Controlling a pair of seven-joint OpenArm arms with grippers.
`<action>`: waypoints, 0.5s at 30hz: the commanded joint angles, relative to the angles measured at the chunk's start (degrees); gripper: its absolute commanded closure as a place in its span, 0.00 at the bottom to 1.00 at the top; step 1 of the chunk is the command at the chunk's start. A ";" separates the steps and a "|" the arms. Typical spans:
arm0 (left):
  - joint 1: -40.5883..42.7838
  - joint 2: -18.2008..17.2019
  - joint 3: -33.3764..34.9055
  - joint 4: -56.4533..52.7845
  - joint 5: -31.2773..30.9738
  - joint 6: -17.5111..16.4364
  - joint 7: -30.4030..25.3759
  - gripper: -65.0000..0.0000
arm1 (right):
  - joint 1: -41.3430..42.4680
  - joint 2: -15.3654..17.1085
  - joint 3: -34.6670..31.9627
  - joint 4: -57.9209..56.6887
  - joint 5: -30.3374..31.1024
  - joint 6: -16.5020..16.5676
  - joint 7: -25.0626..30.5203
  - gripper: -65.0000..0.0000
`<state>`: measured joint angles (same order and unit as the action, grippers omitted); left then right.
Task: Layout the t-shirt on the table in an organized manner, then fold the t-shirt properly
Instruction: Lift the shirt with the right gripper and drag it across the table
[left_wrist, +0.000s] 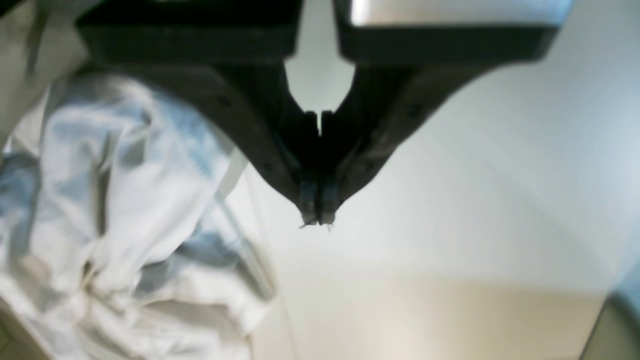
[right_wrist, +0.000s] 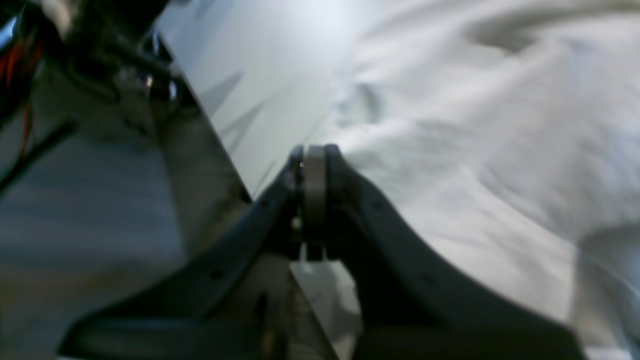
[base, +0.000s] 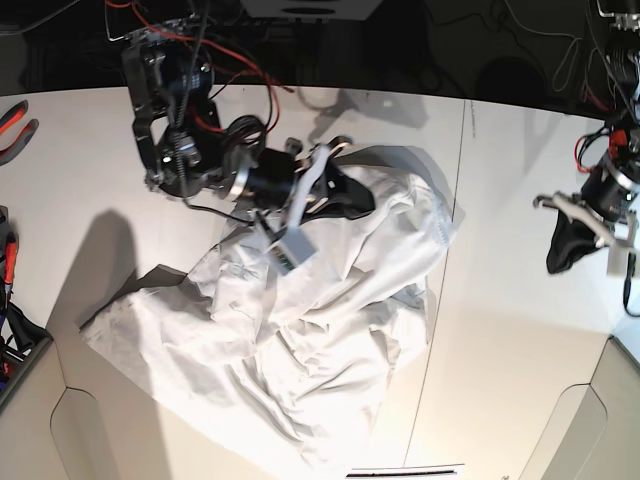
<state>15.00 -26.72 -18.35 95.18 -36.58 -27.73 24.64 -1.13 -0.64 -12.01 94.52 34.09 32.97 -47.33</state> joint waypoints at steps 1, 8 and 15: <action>-2.38 -1.49 1.27 0.76 -0.92 -0.42 -1.18 1.00 | 0.33 -0.22 -1.60 1.42 -1.42 -0.37 2.47 1.00; -18.64 -2.80 18.86 -8.50 2.58 -0.37 -0.39 1.00 | -0.33 -2.14 -11.32 1.49 -20.65 -13.70 8.26 1.00; -40.11 -1.36 36.50 -31.47 2.56 -4.26 -0.39 1.00 | -0.46 -2.86 -12.24 1.49 -31.06 -23.69 8.50 1.00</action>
<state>-23.68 -27.59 18.59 62.59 -32.82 -31.55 25.69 -2.22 -2.98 -24.18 94.94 2.66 8.80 -40.05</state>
